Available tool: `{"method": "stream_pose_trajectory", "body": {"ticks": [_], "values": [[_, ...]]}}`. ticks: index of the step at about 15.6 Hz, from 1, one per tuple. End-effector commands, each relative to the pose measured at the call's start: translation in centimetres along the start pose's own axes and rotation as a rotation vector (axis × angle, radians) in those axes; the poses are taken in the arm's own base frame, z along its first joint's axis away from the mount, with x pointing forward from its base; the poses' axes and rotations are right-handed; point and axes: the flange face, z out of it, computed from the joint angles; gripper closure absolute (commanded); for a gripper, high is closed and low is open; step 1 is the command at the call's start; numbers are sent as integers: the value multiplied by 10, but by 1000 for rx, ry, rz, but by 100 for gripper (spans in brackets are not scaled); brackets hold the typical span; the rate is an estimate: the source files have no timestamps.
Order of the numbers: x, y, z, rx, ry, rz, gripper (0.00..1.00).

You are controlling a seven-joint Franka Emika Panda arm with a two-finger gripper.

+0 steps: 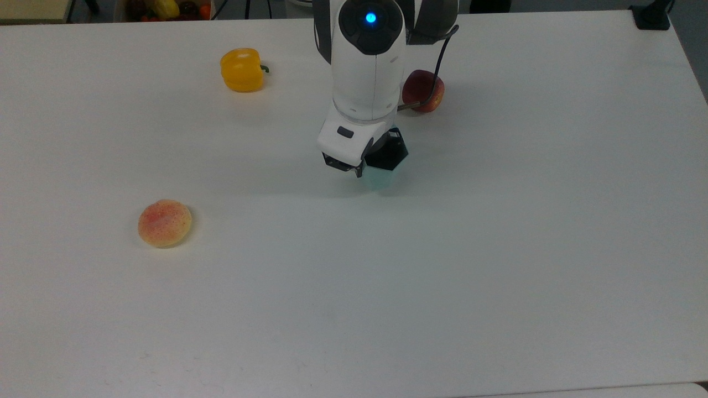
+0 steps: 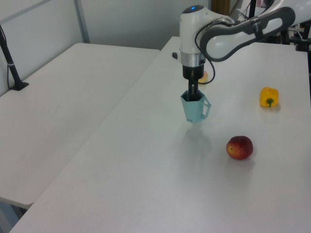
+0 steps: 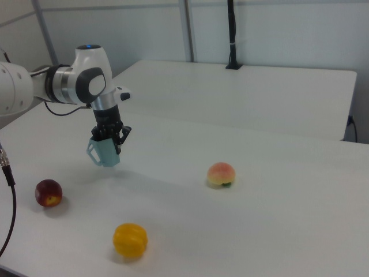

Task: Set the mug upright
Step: 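Rotate the held mug upright and lower it onto the table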

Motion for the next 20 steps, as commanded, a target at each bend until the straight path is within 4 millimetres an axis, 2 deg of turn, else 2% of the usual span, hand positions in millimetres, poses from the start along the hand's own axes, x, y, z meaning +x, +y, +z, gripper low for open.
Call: {"method": "stream_pose_trajectory", "body": {"ticks": [1, 3, 7, 9, 10, 11, 12, 16, 18, 20], "values": [[8, 1, 8, 5, 76, -152, 100], [13, 3, 20, -4, 88, -236, 100], [15, 4, 27, -9, 104, -232, 100], [14, 4, 31, -9, 98, -242, 93], [14, 4, 31, -10, 96, -243, 77], [14, 4, 32, -9, 94, -230, 32], [14, 0, 32, -10, 92, -238, 0], [14, 3, 19, -14, 105, -219, 0], [10, 3, -16, -19, 146, -141, 0], [0, 6, -60, -16, 171, 21, 0]]}}
